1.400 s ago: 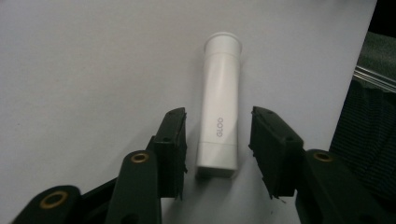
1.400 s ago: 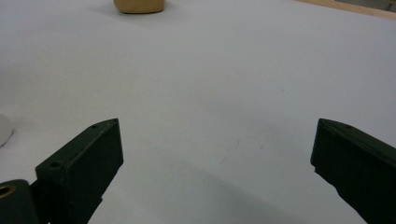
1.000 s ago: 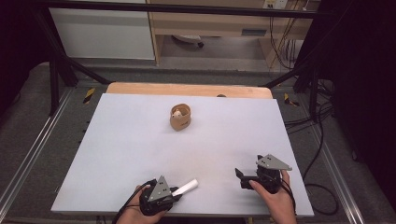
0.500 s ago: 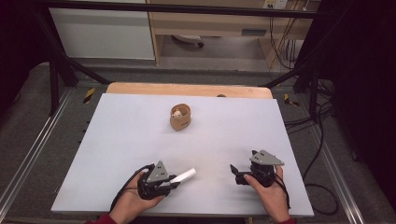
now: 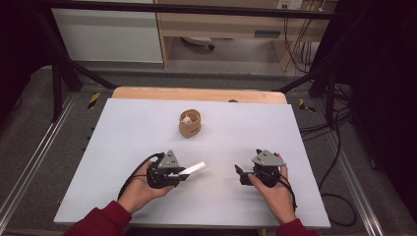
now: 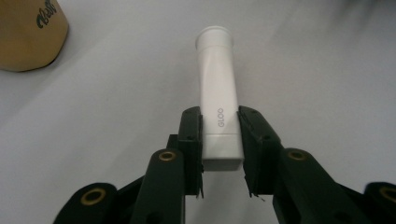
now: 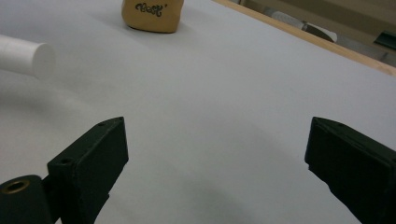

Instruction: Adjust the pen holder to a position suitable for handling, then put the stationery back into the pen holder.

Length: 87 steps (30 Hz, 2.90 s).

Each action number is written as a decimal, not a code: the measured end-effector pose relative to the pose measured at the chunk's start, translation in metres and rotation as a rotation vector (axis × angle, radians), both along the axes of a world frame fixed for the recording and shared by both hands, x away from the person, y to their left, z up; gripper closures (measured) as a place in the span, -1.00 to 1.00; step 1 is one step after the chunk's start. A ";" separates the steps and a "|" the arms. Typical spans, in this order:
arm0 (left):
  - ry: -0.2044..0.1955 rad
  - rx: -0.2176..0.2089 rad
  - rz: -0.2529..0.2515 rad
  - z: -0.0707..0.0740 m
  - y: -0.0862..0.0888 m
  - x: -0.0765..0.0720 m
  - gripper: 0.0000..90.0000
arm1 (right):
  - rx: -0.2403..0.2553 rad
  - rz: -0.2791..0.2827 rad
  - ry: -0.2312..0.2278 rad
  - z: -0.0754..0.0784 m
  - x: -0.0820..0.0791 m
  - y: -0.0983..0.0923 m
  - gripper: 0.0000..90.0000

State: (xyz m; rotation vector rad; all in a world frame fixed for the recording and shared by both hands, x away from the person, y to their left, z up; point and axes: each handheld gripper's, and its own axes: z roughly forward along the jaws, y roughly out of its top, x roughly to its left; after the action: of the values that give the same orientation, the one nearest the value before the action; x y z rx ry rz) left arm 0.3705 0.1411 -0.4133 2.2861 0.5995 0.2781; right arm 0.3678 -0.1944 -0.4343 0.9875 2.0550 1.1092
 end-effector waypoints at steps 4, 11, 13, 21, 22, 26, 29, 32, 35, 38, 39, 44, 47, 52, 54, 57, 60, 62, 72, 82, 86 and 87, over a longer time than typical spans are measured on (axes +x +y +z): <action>0.000 0.016 -0.004 0.005 0.001 0.005 0.58 | -0.058 0.026 -0.052 0.006 -0.006 0.016 -0.90; 0.004 0.026 -0.004 0.013 0.004 0.013 0.58 | -0.089 0.096 -0.061 0.007 -0.013 0.038 -0.92; 0.008 0.027 -0.003 0.015 0.005 0.015 0.58 | -0.105 0.117 -0.065 0.007 -0.015 0.046 -0.92; 0.017 0.041 -0.004 0.024 0.007 0.021 0.58 | -0.158 0.173 -0.096 0.007 -0.022 0.067 -0.92; 0.016 0.046 -0.006 0.025 0.007 0.021 0.58 | -0.166 0.176 -0.101 0.007 -0.023 0.069 -0.92; 0.020 0.042 -0.002 0.028 0.008 0.022 0.58 | -0.186 0.185 -0.114 0.007 -0.026 0.073 -0.92; 0.025 0.045 -0.003 0.028 0.008 0.023 0.58 | -0.192 0.190 -0.117 0.007 -0.027 0.074 -0.91; 0.032 0.057 -0.006 0.029 0.010 0.025 0.58 | -0.231 0.209 -0.134 0.006 -0.031 0.080 -0.91; 0.039 0.050 0.002 0.030 0.012 0.026 0.58 | -0.251 0.223 -0.142 0.005 -0.032 0.086 -0.91; 0.045 0.052 0.007 0.030 0.013 0.027 0.58 | -0.274 0.241 -0.153 0.005 -0.033 0.092 -0.91; 0.046 0.053 0.006 0.030 0.014 0.026 0.58 | -0.277 0.242 -0.157 0.005 -0.033 0.094 -0.91; 0.058 0.055 0.006 0.030 0.015 0.026 0.58 | -0.321 0.267 -0.170 0.002 -0.035 0.103 -0.91; 0.066 0.065 0.004 0.030 0.015 0.025 0.58 | -0.386 0.294 -0.209 0.000 -0.039 0.113 -0.84; 0.072 0.071 0.002 0.031 0.012 0.024 0.58 | -0.437 0.310 -0.247 0.000 -0.042 0.121 -0.74; 0.071 0.080 -0.004 0.032 0.010 0.023 0.58 | -0.452 0.318 -0.254 0.000 -0.042 0.124 -0.70; 0.071 0.076 -0.007 0.035 0.007 0.021 0.58 | -0.474 0.327 -0.276 -0.001 -0.044 0.127 -0.66; 0.072 0.080 -0.009 0.037 0.004 0.021 0.58 | -0.486 0.328 -0.291 -0.001 -0.045 0.128 -0.61; 0.068 0.085 -0.009 0.037 0.001 0.020 0.58 | -0.490 0.349 -0.292 0.001 -0.047 0.128 -0.47; 0.074 0.107 -0.026 0.036 -0.005 0.020 0.58 | -0.543 0.370 -0.349 0.002 -0.050 0.129 -0.20; 0.090 0.098 -0.025 0.037 -0.008 0.019 0.58 | -0.653 0.359 -0.427 -0.002 -0.049 0.136 -0.02; 0.084 0.089 -0.021 0.038 -0.009 0.019 0.58 | -0.684 0.367 -0.453 -0.003 -0.049 0.140 0.04; 0.083 0.084 -0.023 0.038 -0.009 0.018 0.58 | -0.684 0.367 -0.453 -0.003 -0.049 0.140 0.04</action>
State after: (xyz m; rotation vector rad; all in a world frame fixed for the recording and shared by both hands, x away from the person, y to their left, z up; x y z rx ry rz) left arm 0.3889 0.1318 -0.3749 2.3935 0.6144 0.2013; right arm 0.3189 -0.0545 -0.4371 0.0182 2.0314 0.6196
